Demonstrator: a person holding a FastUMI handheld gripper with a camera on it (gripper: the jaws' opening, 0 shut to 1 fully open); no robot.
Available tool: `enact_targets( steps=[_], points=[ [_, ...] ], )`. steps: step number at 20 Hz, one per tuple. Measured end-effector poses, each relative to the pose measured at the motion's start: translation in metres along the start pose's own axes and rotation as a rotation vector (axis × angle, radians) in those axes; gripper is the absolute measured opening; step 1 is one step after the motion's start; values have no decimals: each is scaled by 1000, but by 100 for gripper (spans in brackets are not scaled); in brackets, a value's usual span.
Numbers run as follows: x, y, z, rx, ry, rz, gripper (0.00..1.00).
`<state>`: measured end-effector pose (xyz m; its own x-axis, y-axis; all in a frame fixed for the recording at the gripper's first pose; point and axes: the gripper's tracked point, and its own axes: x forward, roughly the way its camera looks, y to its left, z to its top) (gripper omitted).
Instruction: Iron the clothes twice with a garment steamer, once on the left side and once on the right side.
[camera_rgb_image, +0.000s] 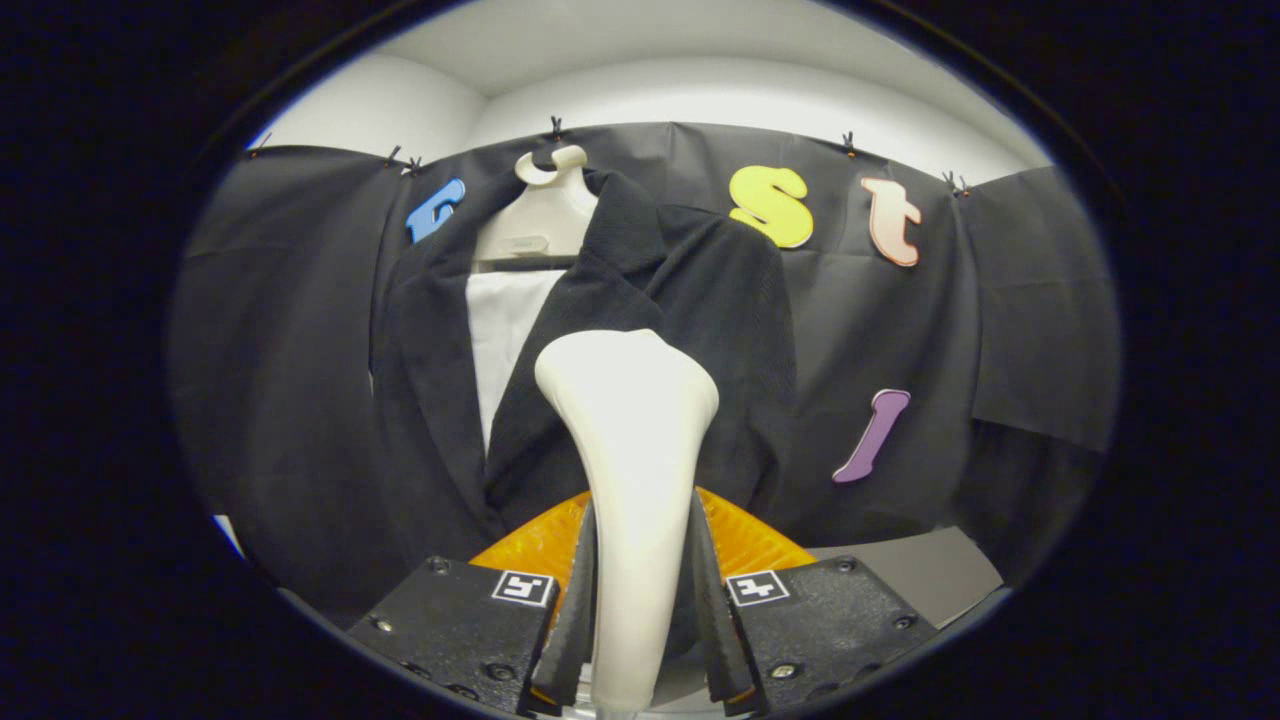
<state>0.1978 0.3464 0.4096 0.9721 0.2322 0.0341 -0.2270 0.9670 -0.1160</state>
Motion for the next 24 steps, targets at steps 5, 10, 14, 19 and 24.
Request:
enact_targets(
  steps=[5,10,14,19,24],
  points=[
    [-1,-3,-31,-5,45,3,49],
    [-4,-7,-67,-5,104,6,49],
    [-5,-12,-95,-4,148,9,49],
    [-9,-10,-133,-18,204,20,49],
    [-14,-11,-163,-20,248,17,49]
  ],
)
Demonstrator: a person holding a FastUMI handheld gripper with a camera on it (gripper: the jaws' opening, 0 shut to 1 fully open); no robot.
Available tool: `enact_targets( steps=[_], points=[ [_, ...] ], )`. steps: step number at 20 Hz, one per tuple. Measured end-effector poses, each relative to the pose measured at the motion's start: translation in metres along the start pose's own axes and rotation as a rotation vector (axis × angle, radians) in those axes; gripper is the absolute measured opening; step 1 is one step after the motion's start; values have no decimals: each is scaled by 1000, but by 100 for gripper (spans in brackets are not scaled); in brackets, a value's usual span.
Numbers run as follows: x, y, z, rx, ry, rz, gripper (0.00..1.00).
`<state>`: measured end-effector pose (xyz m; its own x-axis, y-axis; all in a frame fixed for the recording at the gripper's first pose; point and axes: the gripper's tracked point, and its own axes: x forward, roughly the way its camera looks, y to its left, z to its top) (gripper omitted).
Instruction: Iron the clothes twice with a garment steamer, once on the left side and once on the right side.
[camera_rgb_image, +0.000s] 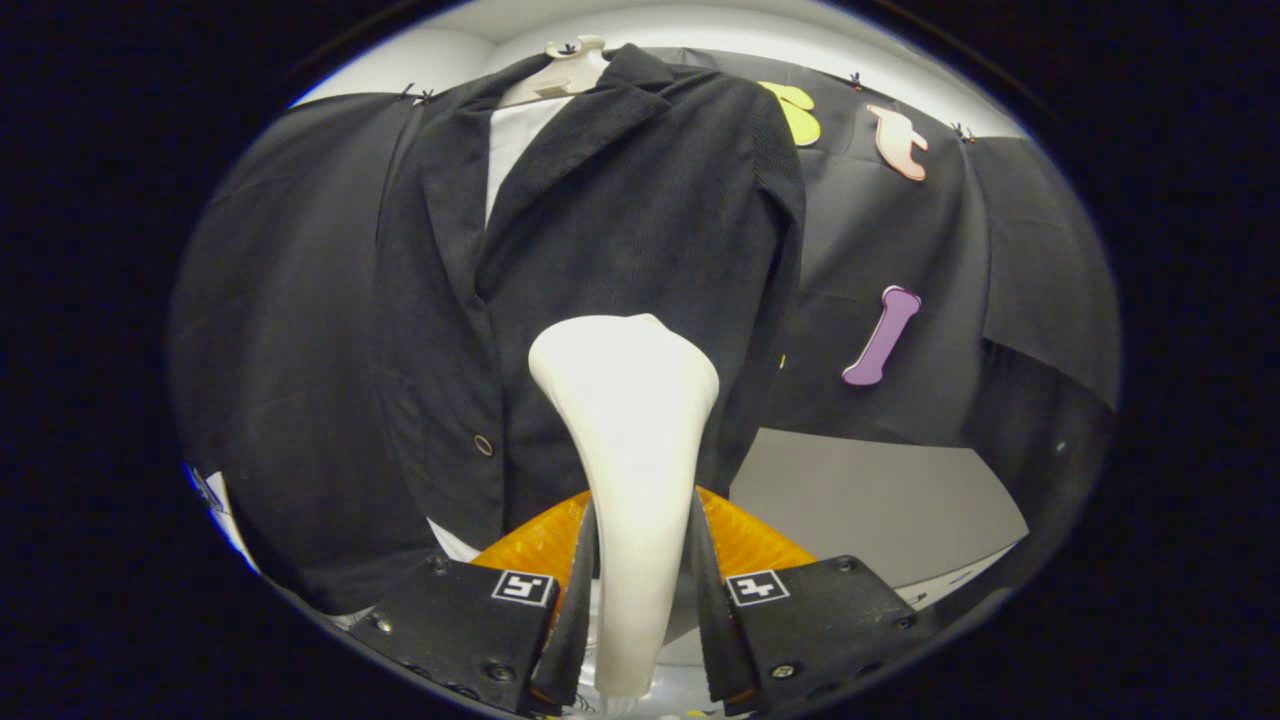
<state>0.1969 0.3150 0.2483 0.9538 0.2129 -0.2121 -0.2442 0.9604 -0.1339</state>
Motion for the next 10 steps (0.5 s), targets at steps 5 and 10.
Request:
enact_targets(
  steps=[5,10],
  points=[
    [3,-1,-22,1,31,-4,49],
    [8,1,-47,4,74,0,49]
  ],
)
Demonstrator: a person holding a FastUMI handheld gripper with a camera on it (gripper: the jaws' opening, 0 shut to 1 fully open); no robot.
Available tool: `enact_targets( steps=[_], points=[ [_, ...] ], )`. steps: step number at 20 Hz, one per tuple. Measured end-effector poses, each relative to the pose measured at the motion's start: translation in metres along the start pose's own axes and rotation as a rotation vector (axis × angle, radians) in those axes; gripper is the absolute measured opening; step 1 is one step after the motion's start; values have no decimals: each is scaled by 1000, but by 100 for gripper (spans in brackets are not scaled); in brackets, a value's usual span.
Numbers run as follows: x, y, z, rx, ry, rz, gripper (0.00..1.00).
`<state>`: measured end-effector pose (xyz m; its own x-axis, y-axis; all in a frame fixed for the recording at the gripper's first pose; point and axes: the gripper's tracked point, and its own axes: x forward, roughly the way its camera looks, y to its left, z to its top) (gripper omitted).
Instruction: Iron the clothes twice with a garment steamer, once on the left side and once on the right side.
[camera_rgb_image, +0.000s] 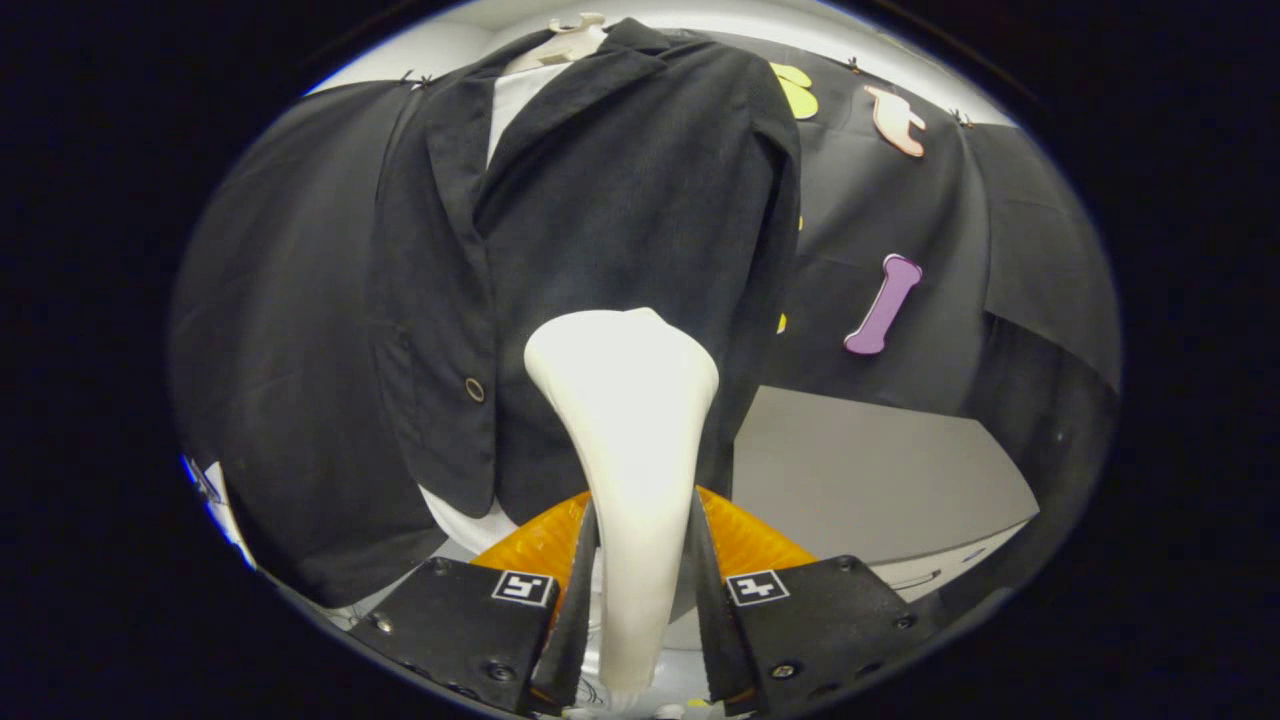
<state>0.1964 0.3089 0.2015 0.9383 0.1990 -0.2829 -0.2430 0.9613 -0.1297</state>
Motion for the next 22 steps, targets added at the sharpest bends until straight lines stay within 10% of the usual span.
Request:
enact_targets(
  steps=[22],
  points=[
    [54,22,-108,43,195,56,49]
  ],
)
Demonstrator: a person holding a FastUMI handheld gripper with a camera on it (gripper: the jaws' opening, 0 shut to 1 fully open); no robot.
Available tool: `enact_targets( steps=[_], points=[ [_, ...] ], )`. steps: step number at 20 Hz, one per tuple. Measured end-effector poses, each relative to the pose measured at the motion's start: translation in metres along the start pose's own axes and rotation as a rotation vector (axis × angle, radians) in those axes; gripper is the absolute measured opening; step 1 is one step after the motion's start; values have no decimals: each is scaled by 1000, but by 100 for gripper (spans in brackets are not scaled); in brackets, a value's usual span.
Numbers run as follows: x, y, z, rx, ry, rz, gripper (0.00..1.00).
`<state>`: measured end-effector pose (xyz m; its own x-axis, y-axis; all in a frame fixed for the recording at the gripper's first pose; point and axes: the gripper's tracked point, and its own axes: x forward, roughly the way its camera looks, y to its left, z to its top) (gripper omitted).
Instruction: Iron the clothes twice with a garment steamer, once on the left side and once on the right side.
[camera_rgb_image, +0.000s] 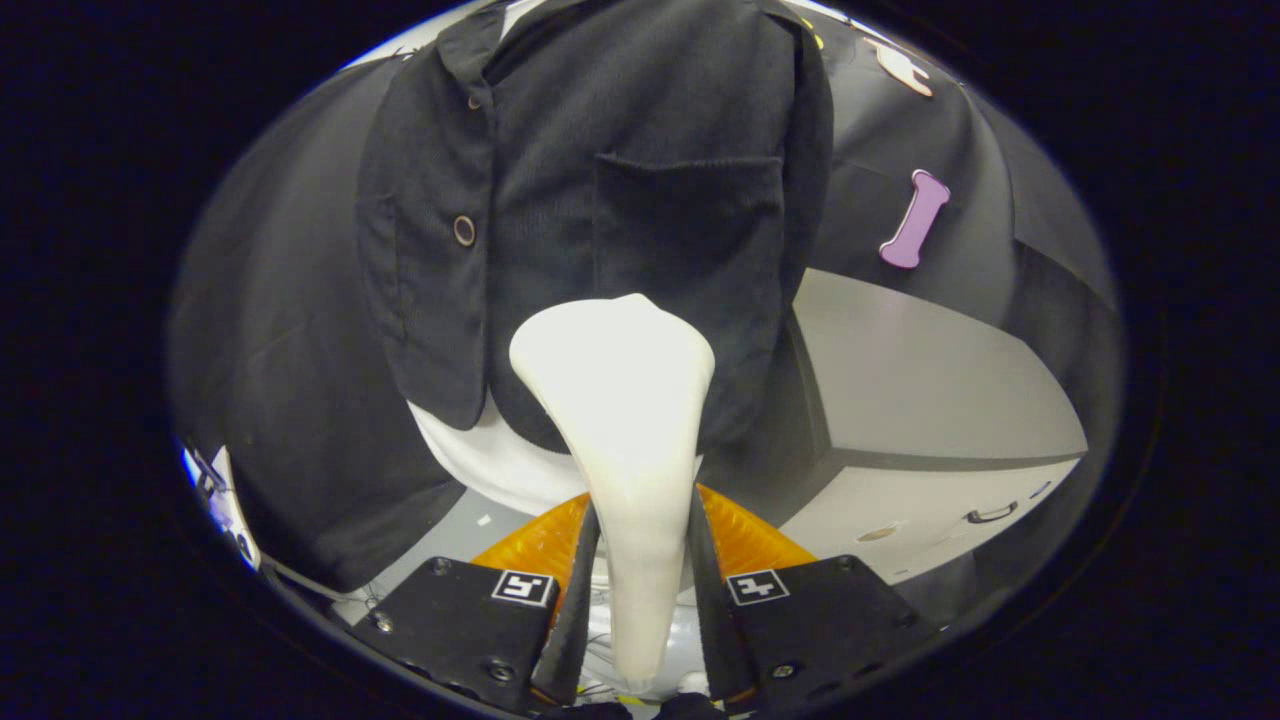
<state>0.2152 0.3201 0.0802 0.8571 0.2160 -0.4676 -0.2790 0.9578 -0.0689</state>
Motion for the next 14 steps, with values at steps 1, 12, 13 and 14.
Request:
enact_targets(
  steps=[1,12,13,14],
  points=[
    [4,2,-5,-1,7,2,49],
    [4,0,-11,23,34,19,50],
    [-3,-2,-4,23,22,19,49],
    [-13,-4,5,27,4,19,49]
  ],
)
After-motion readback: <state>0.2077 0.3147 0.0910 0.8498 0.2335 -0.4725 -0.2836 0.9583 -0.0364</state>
